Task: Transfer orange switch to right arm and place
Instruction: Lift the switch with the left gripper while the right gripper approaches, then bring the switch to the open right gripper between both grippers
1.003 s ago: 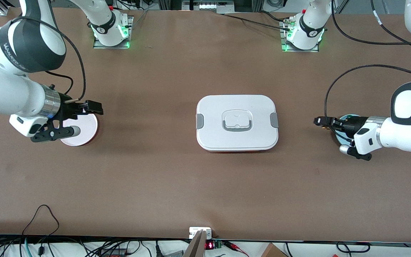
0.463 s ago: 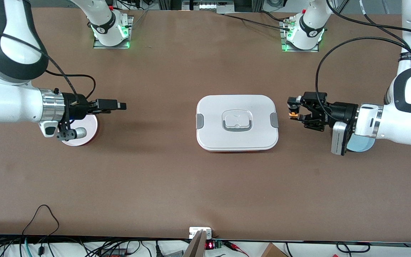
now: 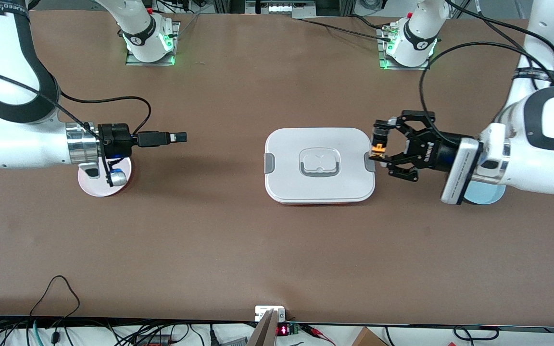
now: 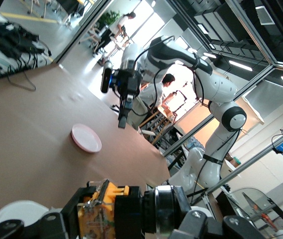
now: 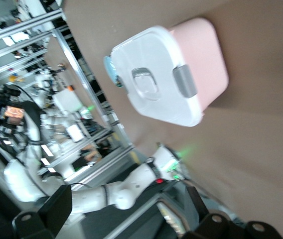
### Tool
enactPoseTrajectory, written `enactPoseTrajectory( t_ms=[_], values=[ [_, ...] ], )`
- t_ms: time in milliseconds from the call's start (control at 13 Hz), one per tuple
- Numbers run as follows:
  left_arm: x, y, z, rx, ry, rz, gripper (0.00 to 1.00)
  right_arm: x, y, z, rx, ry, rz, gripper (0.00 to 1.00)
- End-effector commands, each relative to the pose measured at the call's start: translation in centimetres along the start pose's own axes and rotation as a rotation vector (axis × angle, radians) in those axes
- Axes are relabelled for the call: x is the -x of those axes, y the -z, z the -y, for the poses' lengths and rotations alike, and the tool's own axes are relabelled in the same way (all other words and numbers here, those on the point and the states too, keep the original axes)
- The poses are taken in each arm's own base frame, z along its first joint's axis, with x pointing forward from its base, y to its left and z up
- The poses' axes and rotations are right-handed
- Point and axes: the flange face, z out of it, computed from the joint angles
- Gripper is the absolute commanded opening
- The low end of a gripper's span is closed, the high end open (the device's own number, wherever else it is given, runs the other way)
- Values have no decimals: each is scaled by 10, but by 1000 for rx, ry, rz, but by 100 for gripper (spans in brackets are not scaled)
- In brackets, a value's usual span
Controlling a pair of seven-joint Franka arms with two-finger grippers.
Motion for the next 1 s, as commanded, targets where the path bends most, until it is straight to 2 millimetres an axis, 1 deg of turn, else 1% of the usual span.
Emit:
enactPoseTrajectory(
  t_ms=[0, 77, 154, 231, 309, 386, 540, 617, 694, 849, 926],
  values=[
    [-16, -45, -21, -55, -157, -57, 14, 10, -21, 4, -127, -97, 24, 100],
    [-23, -53, -27, -100, -177, -65, 13, 10, -27, 9, -152, -135, 24, 100],
    [-24, -70, -30, -136, -198, -73, 13, 11, -35, 16, -180, -170, 32, 100],
    [-24, -94, -37, -164, -217, -92, 13, 13, -45, 23, -205, -189, 45, 100],
    [-23, -110, -41, -196, -230, -108, 12, 15, -56, 29, -222, -192, 48, 100],
    [-27, -120, -48, -217, -239, -125, 11, 17, -65, 35, -243, -190, 47, 100],
    [-21, -154, -59, -305, -245, -150, 11, 21, -84, 45, -284, -195, 60, 100],
    [-18, -176, -68, -349, -258, -162, 11, 24, -90, 51, -310, -199, 71, 100],
    [-13, -190, -75, -365, -249, -173, 11, 24, -91, 53, -339, -207, 80, 100],
    [-7, -198, -81, -349, -251, -170, 11, 26, -97, 57, -368, -239, 102, 100],
    [-8, -202, -86, -338, -238, -187, 11, 24, -98, 56, -383, -247, 110, 100]
  ],
)
